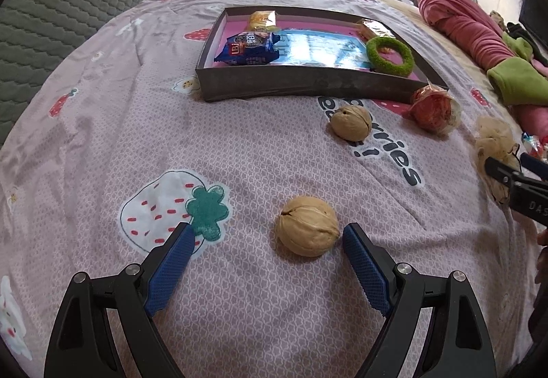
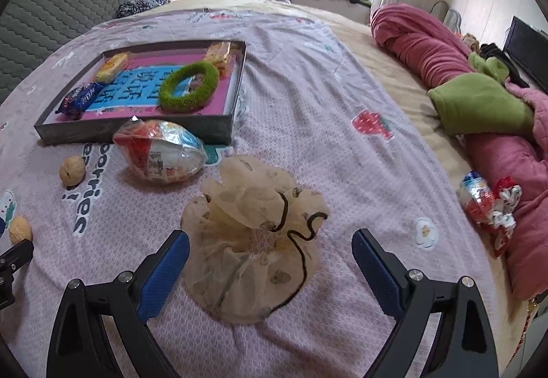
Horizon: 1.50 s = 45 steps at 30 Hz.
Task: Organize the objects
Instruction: 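Grasp the walnut with the left tool while the right tool grasps the beige mesh pouf, then carry the walnut and mesh pouf with both tools over the tray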
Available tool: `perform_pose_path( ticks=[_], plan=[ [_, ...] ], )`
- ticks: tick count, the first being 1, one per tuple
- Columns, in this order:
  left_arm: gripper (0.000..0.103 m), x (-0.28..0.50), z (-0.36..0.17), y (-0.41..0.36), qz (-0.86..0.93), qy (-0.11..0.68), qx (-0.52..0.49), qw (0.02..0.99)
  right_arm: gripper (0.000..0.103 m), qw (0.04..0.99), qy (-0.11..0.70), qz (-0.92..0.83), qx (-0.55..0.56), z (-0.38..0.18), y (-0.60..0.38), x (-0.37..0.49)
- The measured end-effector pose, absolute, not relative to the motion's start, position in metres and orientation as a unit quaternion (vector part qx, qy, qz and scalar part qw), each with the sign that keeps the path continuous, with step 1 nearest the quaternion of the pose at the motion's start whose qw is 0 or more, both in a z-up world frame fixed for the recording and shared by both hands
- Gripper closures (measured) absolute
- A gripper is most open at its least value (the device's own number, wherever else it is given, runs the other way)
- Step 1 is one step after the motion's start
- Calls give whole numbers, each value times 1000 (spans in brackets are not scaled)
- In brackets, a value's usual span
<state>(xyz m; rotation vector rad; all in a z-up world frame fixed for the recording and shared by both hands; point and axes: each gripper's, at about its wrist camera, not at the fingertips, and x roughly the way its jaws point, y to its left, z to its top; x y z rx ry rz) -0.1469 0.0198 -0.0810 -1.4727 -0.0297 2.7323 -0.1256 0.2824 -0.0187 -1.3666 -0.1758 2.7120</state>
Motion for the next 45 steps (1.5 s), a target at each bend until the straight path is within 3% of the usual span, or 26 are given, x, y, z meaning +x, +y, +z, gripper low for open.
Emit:
perform_pose_path(
  ticks=[9,14,18,20,24,27,45],
  plan=[
    [14,-154,-85,21,882,-14,-470,27,10,20,-45,888,-457,-36,275,-146],
    [17,-154,-85,21,883,-16,-468,35,37,-7,-33,891,-454,-34,272,-145],
    [33,-153,-84,22,884,-15,-465,39,56,-20,-36,892,-449,-31,266,-143],
    [36,-153,-84,23,884,-14,-466,41,64,-26,-36,892,-451,-31,264,-142],
    [67,-151,-81,22,884,-18,-464,49,75,-33,-35,892,-449,-29,264,-139],
    [67,-150,-80,22,884,-20,-465,52,80,-39,-36,893,-446,-25,263,-134],
    [67,-136,-69,20,883,-29,-465,62,80,-61,-24,899,-433,-1,260,-94]
  ],
)
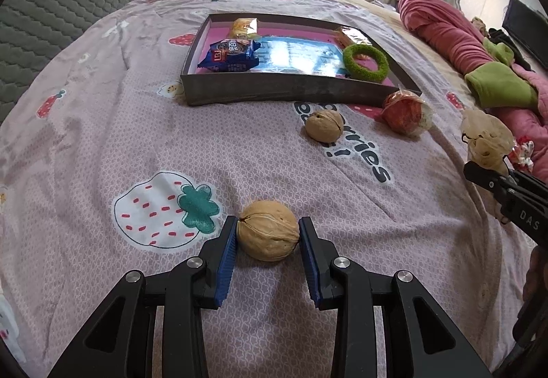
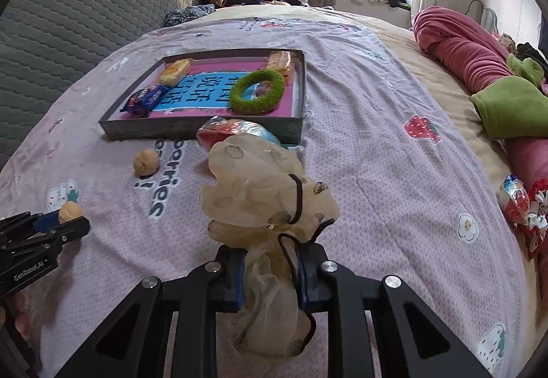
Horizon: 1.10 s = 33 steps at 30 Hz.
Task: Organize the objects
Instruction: 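Carry the walnut and mesh pouf with both tools over the tray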
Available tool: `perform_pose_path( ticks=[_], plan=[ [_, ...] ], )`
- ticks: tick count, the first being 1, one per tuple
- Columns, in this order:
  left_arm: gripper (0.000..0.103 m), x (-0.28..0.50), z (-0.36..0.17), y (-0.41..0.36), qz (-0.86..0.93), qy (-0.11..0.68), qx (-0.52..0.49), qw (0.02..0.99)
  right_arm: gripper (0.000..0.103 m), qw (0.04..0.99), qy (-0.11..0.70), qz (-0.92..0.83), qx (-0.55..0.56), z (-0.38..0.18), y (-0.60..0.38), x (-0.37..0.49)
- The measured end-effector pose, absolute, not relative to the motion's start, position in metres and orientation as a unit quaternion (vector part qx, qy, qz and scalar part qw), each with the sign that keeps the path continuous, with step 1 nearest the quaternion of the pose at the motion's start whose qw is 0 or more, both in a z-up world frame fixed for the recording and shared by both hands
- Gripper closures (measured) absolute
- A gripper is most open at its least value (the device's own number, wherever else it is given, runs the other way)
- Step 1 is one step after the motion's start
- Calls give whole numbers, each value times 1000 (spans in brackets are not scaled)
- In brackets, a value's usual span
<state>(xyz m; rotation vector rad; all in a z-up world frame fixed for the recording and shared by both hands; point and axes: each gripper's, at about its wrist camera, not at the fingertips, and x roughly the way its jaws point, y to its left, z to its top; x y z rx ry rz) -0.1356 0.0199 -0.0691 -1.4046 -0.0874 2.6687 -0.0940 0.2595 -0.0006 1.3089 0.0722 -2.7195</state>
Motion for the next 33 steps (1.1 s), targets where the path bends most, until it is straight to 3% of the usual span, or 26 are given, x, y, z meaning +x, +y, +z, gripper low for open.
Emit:
perform_pose_path(
  ticks=[33],
  plan=[
    [67,-134,32,15,918,-21,-389,68,80,96,47,-921,374,79,209,-80]
  ],
)
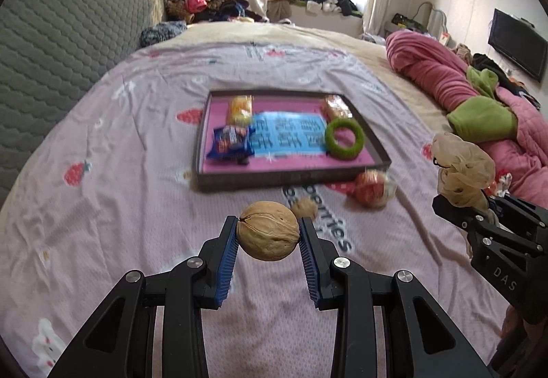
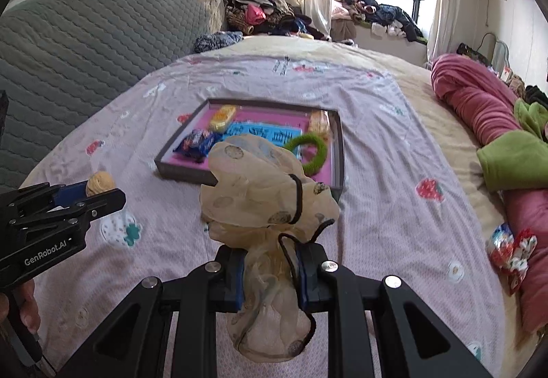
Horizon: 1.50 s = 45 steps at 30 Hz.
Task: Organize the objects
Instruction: 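Carry the walnut and mesh pouf with both tools over the tray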
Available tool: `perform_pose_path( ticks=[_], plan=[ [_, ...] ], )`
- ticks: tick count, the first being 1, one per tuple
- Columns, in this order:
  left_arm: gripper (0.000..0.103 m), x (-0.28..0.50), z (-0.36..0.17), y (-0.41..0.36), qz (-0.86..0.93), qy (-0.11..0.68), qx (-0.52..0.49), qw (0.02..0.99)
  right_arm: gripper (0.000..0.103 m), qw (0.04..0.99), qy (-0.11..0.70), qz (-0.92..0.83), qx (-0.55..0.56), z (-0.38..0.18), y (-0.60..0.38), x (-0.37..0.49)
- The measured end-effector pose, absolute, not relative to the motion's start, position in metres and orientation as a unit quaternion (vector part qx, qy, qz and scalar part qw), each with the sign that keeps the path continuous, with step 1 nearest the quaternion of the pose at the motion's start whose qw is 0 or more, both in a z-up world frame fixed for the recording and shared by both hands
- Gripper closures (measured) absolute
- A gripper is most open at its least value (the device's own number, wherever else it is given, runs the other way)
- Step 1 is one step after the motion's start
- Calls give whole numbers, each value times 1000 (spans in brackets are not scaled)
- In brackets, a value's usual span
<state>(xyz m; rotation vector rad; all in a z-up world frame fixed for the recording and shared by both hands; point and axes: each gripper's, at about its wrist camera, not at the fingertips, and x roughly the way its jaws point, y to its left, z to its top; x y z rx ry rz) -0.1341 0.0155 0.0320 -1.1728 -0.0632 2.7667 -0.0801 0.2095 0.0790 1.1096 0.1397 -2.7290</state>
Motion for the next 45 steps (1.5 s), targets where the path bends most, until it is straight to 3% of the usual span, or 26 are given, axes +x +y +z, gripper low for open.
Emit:
perform_pose_path(
  ticks=[34,45],
  plan=[
    [67,-244,124,26,950,11,-305,70,80,91,49,-957,270,170,201,-166],
    [67,-293,110,36,953,-10,-291,84,80,95,28,-964,248,156,201,-214]
  ],
)
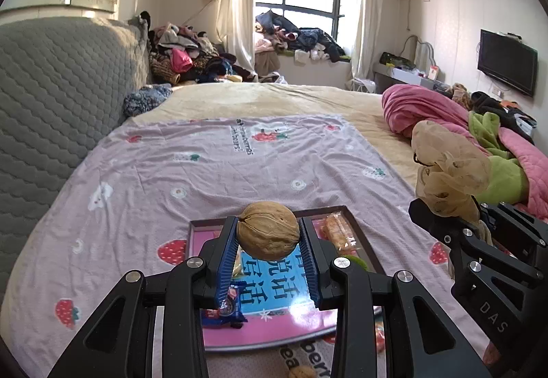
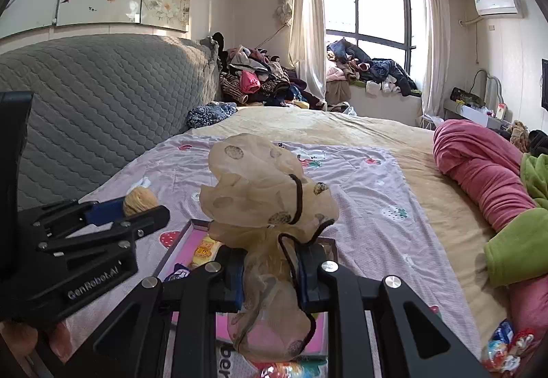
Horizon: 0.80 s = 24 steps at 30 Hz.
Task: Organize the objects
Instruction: 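Carry the walnut and mesh pouf with both tools over the tray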
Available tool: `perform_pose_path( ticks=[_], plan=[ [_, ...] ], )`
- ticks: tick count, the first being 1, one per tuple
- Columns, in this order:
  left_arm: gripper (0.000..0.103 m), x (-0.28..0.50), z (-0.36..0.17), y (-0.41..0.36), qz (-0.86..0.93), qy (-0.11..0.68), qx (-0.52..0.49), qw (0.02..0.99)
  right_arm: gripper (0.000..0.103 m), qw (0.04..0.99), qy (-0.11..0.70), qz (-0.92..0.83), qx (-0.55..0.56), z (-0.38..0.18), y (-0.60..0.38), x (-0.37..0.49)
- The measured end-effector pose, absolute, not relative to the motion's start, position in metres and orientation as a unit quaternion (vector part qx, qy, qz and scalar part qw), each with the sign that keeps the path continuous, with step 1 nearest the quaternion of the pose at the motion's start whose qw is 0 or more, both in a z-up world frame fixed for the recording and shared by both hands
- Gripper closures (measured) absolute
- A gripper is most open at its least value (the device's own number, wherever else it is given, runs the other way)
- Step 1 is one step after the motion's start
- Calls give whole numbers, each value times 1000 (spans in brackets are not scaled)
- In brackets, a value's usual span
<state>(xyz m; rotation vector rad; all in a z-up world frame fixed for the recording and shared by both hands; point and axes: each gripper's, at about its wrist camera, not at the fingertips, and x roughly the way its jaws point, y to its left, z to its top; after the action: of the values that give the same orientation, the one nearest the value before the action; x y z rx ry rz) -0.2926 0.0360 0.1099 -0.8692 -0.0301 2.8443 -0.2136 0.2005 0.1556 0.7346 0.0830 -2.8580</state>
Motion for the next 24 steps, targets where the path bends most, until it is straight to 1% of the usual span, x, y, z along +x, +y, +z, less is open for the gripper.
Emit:
perform_pose_path(
  ticks=[7,15,24],
  plan=[
    [67,-314,68,40,950,-4,-303,83,80,102,27,-962,251,127,194,-240],
    [67,-342,22,38,939,-4,-333,83,80,103,45,-957,266,99,185,-279],
    [67,-367,-6,34,933,-8,-351,78,80,103,51,-951,286,76,179,-311]
  ],
)
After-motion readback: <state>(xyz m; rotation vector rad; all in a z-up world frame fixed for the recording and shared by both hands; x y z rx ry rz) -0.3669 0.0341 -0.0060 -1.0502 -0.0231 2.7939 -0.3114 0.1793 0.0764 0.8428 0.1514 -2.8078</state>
